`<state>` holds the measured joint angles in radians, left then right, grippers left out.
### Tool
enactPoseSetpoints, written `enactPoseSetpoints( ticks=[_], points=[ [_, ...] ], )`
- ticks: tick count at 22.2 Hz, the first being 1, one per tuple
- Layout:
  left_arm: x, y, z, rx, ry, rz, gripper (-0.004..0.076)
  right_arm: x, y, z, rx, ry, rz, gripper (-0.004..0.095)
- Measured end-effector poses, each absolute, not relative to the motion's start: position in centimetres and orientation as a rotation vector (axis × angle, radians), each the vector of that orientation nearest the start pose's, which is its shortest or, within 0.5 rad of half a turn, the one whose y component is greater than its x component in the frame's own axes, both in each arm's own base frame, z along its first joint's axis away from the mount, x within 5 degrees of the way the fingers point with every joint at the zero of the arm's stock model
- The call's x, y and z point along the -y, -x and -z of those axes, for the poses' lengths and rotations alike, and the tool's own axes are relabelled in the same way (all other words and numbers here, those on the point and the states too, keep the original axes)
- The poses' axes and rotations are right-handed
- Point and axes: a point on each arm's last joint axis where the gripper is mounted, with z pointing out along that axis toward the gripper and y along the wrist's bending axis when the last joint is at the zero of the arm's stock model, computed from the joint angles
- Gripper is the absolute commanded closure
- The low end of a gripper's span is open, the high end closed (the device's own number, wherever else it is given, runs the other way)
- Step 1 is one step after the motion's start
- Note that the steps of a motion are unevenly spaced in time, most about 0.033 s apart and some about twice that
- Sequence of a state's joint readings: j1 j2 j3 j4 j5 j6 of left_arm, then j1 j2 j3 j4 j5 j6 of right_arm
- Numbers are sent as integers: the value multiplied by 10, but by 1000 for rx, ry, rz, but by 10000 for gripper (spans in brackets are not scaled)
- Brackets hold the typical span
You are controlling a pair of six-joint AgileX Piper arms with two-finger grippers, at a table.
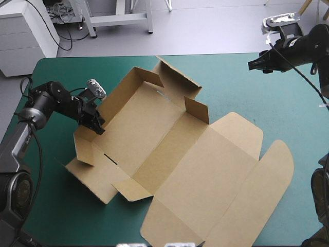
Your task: Fold the box
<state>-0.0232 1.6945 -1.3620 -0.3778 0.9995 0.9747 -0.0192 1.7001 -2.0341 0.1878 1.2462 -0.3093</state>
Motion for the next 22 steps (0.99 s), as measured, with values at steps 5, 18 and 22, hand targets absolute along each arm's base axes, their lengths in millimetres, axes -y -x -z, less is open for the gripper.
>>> enactPoseSetpoints(
  ticks=[5,18,22],
  points=[
    [55,-370,-306,-2161,-1293,-71,734,-9,-357,-451,-2369,329,-94,448],
    [165,-367,-336,-1443,-1617,-449,734,60,-355,-379,-2567,47,-302,450],
    [185,-354,-337,-1451,-1639,-443,734,62,-355,-381,-2547,51,-325,450]
  ],
)
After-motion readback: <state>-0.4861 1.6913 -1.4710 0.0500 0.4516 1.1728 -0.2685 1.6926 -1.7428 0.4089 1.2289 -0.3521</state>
